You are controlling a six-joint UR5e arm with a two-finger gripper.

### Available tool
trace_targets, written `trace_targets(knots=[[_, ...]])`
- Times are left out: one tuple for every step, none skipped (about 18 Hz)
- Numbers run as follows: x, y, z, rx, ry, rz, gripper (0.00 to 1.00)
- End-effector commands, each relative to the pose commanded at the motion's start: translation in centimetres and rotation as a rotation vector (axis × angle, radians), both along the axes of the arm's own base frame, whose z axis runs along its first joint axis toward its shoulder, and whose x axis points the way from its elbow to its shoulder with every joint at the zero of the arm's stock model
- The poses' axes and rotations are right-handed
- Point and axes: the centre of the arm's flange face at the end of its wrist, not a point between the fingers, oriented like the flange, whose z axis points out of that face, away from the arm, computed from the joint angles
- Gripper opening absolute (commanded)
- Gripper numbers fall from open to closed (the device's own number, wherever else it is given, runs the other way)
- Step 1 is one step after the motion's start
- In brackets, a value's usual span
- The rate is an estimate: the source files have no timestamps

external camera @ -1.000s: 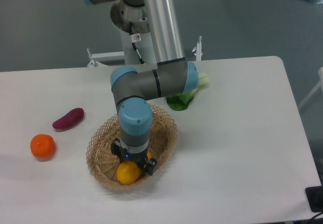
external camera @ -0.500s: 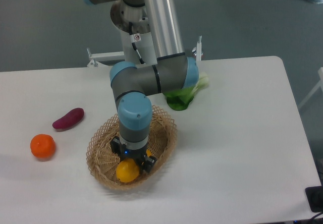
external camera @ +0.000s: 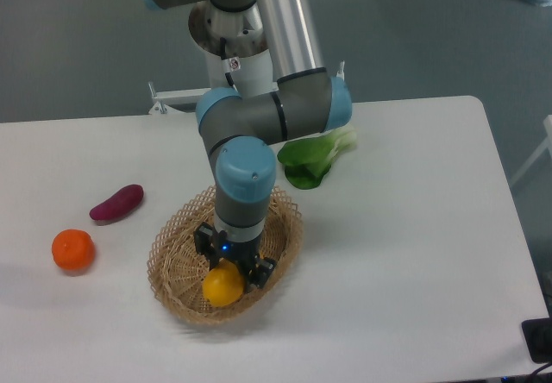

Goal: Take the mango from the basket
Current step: 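Lift the mango up out of the basket and over its rim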

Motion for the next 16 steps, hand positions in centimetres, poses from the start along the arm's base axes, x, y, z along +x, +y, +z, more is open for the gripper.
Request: trace_targets(knots=[[-0.6,-0.5,0.6,0.001,0.004,0.002,0.27],[-1.1,-0.9,1.0,-0.003,0.005,0.002,0.27],[-1.6,-1.4,1.3,-0.010,0.005,0.000,0.27],[-2.2,-2.0,2.0,-0.010,0.014,-0.001,0.27],[-3.1,-2.8,2.6,-0.013,0.015,0.011,0.27],[-4.0,-3.6,2.8,-0.018,0.013,0.027,0.27],[-4.9,-4.4,3.0,-0.022,0.014,0.032,0.27],[-5.8,-5.0,3.2,-0.020,0.019,0.028,0.27],[-6.7,-5.7,3.2,-0.018,0.027,0.020,0.27],[-7.4,-6.3,3.7,-0.013,0.039,0.008,0.27],[-7.9,-6.7,3.9,-0.011,0.049,-0.003,0.27],[-8.3,-7.0,3.9,-0.011,0.054,-0.014,0.27],[-8.7,-7.5,3.6,-0.016,0.058,-0.023,0.27],[-9.4,-8.2,3.5,-0.021,0.065,-0.026,0.27],[-9.8,-8.5,3.5,-0.020,0.070,-0.032,0.27],[-10.2,-8.8,3.6,-0.019,0.074,-0.032,0.27]])
